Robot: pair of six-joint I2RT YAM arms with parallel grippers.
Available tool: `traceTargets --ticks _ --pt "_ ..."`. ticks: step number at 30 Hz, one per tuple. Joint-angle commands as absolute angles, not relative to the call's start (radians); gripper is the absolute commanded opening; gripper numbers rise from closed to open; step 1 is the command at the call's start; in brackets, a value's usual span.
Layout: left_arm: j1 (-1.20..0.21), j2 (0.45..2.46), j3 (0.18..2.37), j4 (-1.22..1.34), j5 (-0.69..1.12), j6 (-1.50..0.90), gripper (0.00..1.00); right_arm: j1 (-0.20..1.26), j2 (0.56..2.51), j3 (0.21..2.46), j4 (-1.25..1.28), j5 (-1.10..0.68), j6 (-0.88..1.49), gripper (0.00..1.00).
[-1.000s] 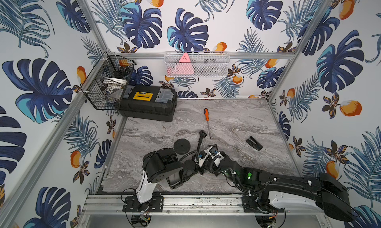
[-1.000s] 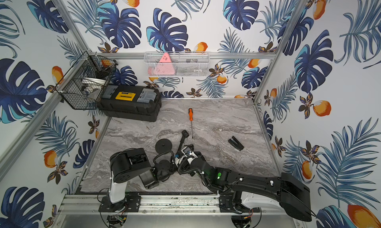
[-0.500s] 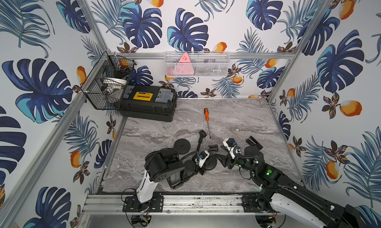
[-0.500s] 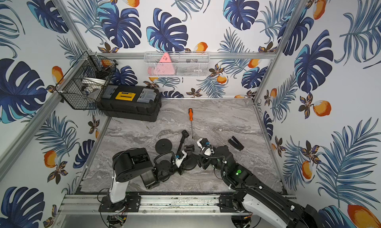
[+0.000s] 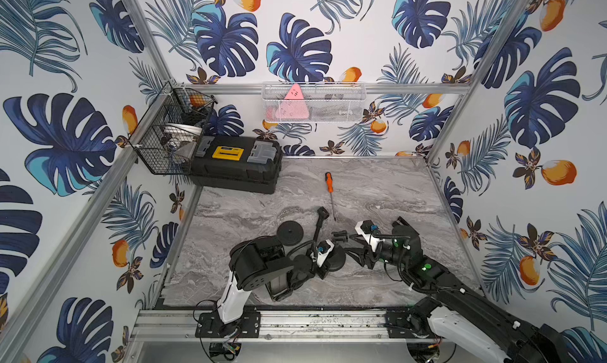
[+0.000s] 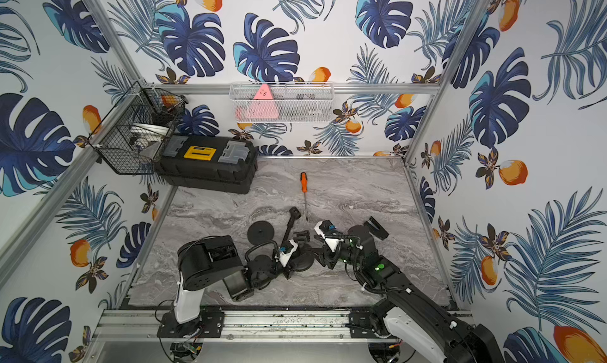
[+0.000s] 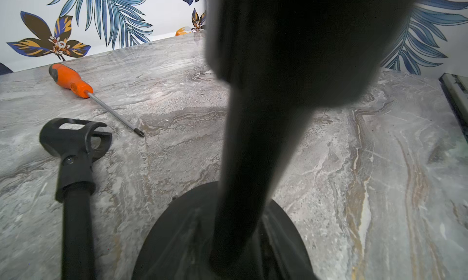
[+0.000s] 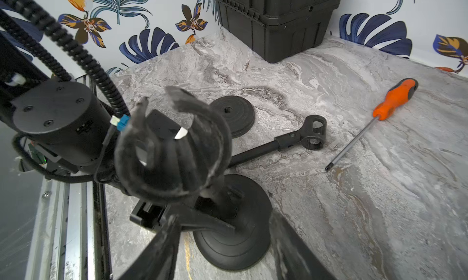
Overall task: Assemble a microphone stand
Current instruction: Screw the microphone stand pole into the microphone stand base.
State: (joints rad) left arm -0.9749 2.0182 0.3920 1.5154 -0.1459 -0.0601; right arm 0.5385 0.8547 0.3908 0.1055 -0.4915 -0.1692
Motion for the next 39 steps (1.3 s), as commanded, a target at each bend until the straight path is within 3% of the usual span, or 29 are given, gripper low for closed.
traceTargets --ticks 1,10,26,39 --pt "-0.974 2.010 0.390 1.544 -0.175 -0.075 0.56 0.528 0.858 0.393 0.152 -0.564 -0.181 0.61" --pt "-0.960 1.970 0.389 1.543 -0.180 -0.065 0.55 0.506 0.833 0.371 0.153 -0.584 -0.172 0.62" --pt "-0.935 1.971 0.387 1.543 -0.140 -0.075 0.30 0.482 0.967 0.427 0.173 -0.691 -0.286 0.57" --pt "-0.931 1.988 0.384 1.545 -0.132 -0.086 0.26 0.476 1.130 0.512 0.195 -0.788 -0.398 0.63"
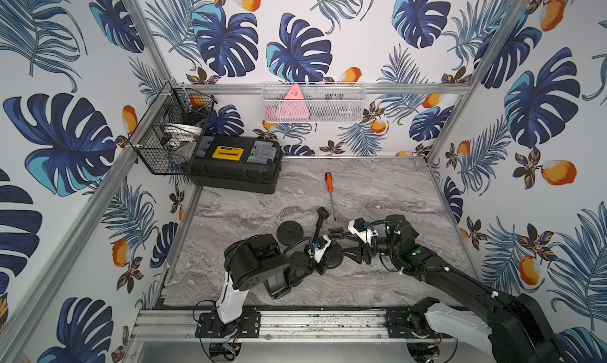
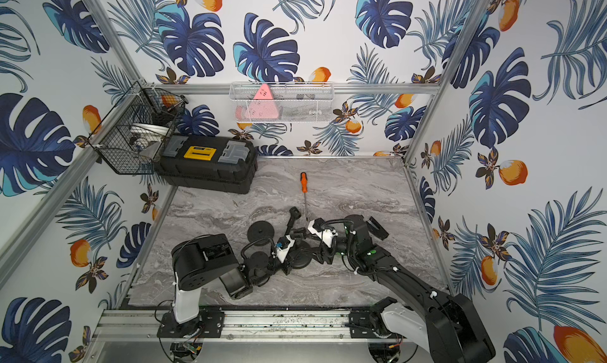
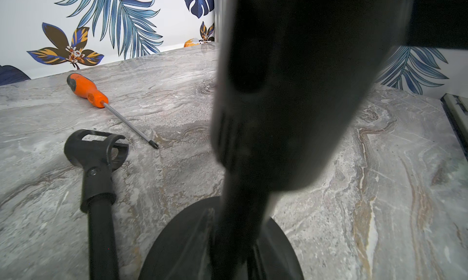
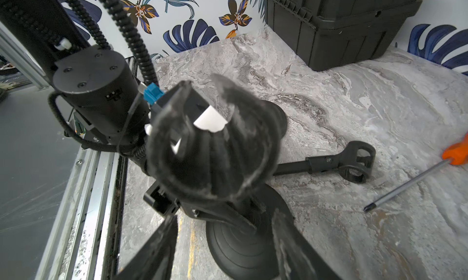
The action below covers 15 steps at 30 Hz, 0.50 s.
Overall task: Assemble a microphone stand
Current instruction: Screw the microphone stand pole into the microphone stand base.
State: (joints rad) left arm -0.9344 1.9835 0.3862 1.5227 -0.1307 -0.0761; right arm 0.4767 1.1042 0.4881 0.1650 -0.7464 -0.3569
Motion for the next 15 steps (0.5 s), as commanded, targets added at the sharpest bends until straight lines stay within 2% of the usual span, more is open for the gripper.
traceTargets --ticks 1,6,15 --pt "-0.931 1.990 0.384 1.544 -0.132 -0.085 0.26 0.476 1.144 0.520 0.203 -0.794 -0.399 0.63" --pt "-0.931 1.990 0.385 1.545 -0.130 -0.085 0.26 0.475 1.200 0.548 0.250 -0.804 -0.393 0.62" --pt "-0.931 2.002 0.390 1.545 -0.128 -0.088 0.26 0.474 1.271 0.576 0.289 -0.867 -0.408 0.52"
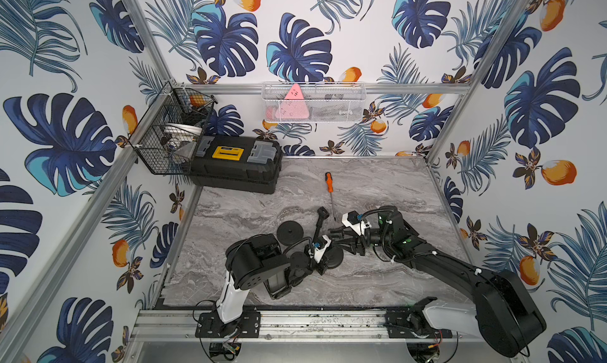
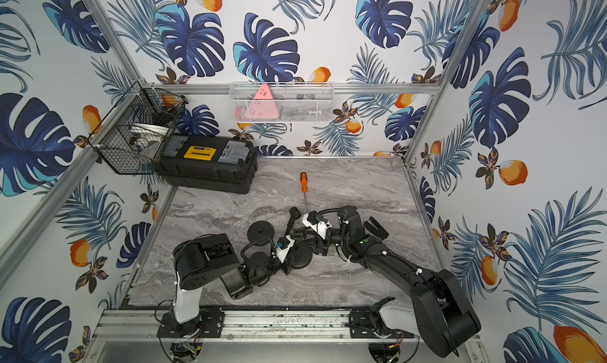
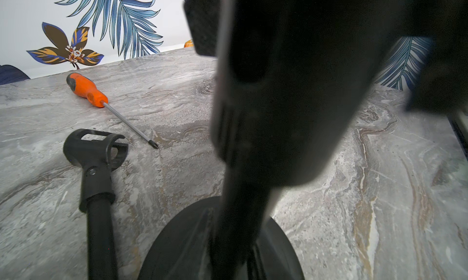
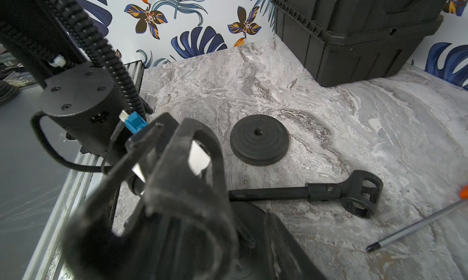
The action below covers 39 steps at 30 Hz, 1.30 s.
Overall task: Assemble a microphone stand
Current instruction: Screw the microphone stand pole into the microphone stand base.
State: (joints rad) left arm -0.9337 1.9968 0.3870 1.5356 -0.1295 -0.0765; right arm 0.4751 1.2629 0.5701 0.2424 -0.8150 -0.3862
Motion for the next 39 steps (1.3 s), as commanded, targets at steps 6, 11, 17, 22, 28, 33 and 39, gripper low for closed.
traceTargets --ticks 6,11,17,22,28,33,39 --pt "-0.931 2.005 0.391 1.545 -0.127 -0.090 0.27 0.475 1.291 0.580 0.301 -0.933 -0.402 0.45" --pt "-0.931 2.002 0.391 1.545 -0.129 -0.090 0.27 0.476 1.304 0.577 0.314 -0.954 -0.396 0.37" --pt "-0.930 2.005 0.391 1.544 -0.128 -0.091 0.27 0.477 1.306 0.574 0.310 -0.974 -0.412 0.14" --pt "-0.930 2.001 0.390 1.544 -0.130 -0.091 0.28 0.478 1.310 0.580 0.258 -0.985 -0.445 0.00" --pt "-0.928 1.988 0.381 1.545 -0.132 -0.094 0.29 0.504 1.261 0.536 0.251 -0.909 -0.444 0.00" --pt "-0.928 1.974 0.369 1.545 -0.132 -0.102 0.42 0.552 1.224 0.502 0.264 -0.793 -0.426 0.00" --pt "-0.928 1.929 0.333 1.545 -0.140 -0.099 0.45 0.652 1.221 0.462 0.336 -0.583 -0.368 0.00"
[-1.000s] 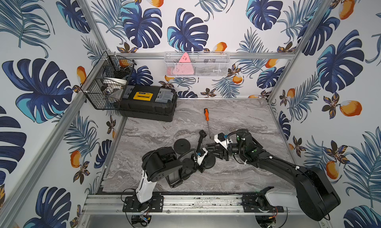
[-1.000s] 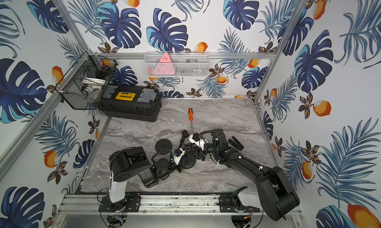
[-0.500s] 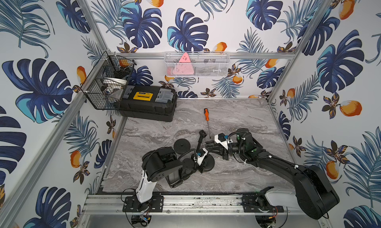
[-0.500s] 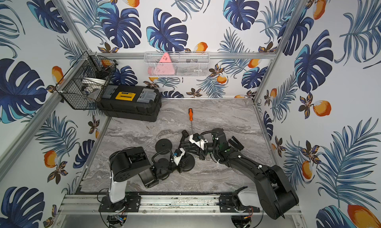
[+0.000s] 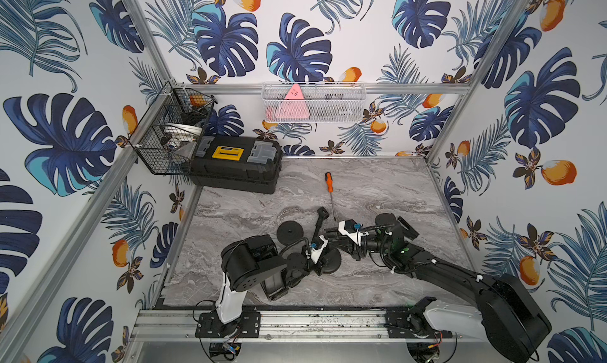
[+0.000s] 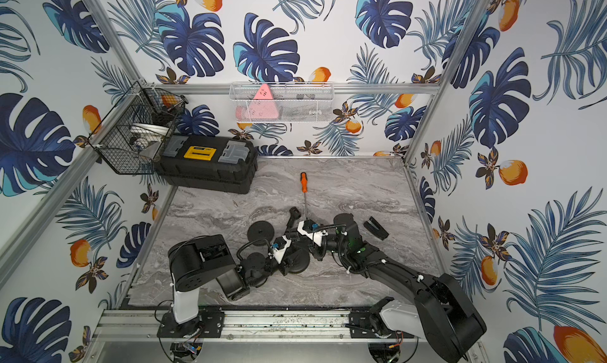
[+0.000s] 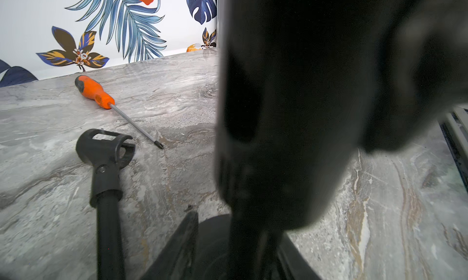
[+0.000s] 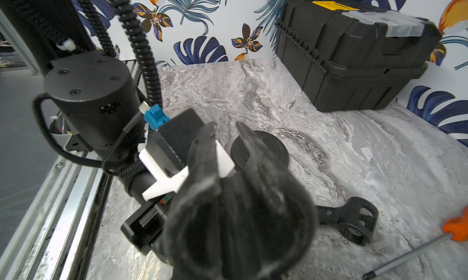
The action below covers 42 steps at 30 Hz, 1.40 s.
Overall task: Assemble a microphone stand
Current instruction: Screw the microphone stand pole into the microphone stand base.
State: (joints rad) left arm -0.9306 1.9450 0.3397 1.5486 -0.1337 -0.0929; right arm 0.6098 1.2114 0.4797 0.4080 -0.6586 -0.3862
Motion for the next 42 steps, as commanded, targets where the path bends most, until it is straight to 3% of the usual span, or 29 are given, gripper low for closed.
traceTargets --ticks 1,17,26,35,42 --pt "-0.928 1.925 0.329 1.545 -0.141 -0.099 0.44 0.668 1.220 0.458 0.344 -0.553 -0.359 0.00" --pt "-0.927 1.860 0.259 1.545 -0.188 -0.108 0.37 0.934 1.130 0.349 0.442 0.058 -0.104 0.00" --pt "-0.927 1.830 0.235 1.545 -0.190 -0.110 0.37 1.050 1.180 0.346 0.465 0.284 -0.016 0.00" --pt "-0.920 1.826 0.234 1.545 -0.202 -0.103 0.43 1.109 1.183 0.360 0.448 0.388 0.023 0.00" --pt "-0.917 1.832 0.254 1.545 -0.169 -0.114 0.33 1.111 1.171 0.354 0.453 0.364 0.026 0.00"
